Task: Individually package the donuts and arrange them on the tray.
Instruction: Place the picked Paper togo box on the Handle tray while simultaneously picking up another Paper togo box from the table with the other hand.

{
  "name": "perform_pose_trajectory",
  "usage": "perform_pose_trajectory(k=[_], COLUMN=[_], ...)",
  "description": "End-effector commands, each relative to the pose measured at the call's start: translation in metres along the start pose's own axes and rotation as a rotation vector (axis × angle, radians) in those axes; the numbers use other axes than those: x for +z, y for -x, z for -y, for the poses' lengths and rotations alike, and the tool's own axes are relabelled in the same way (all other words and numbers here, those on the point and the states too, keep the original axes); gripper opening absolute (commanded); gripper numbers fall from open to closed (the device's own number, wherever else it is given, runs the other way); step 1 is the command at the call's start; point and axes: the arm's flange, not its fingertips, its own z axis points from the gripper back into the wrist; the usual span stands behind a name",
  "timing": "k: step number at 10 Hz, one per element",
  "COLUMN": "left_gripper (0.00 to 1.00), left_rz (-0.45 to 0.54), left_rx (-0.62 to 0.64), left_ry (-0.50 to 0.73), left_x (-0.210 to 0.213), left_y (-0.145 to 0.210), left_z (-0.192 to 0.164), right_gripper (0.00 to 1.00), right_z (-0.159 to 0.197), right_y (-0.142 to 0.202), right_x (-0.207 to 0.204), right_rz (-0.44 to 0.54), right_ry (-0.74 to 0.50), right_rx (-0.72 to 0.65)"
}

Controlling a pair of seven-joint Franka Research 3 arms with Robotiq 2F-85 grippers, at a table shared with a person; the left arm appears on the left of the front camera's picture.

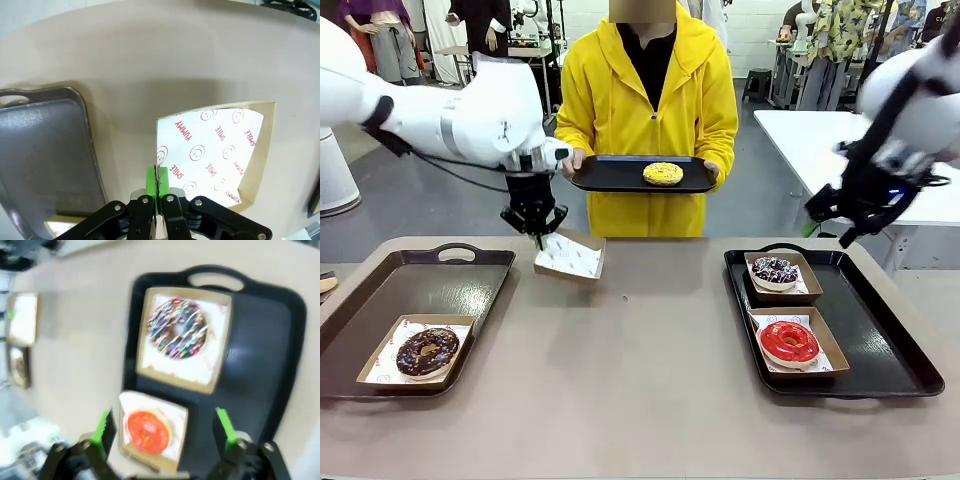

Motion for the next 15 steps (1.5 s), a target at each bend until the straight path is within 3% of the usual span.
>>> perform_pose_trajectory(k=[1, 3, 7, 11, 13, 15], left_gripper=[0.0, 0.0, 0.0, 0.0, 0.0, 0.0], left_rz=[0.017, 0.034, 0.069, 0.098, 0.098, 0.098], left_rx=[-0.001, 0.021, 0.032, 0.036, 0.001, 0.001], left_ry=[-0.019, -0.034, -0.063, -0.07, -0.031, -0.031], left_x=[0.021, 0.036, 0.074, 0.096, 0.1, 0.1], left_y=[-0.017, -0.029, -0.041, -0.043, -0.037, -0.037], left_z=[0.008, 0.015, 0.028, 0.035, 0.033, 0.033], right_gripper=[1.0, 1.0, 1.0, 1.0, 1.0, 1.0], right_z=[0.046, 0.085, 0.153, 0.183, 0.184, 0.182], right_y=[0.047, 0.073, 0.095, 0.1, 0.092, 0.106], right_x=[0.042, 0.074, 0.079, 0.06, 0.053, 0.053], right_rz=[0.051, 0.131, 0.068, -0.004, -0.017, -0.007], right_ry=[-0.188, -0.381, -0.629, -0.683, -0.686, -0.671], right_rx=[-0.071, -0.122, -0.161, -0.198, -0.19, -0.21])
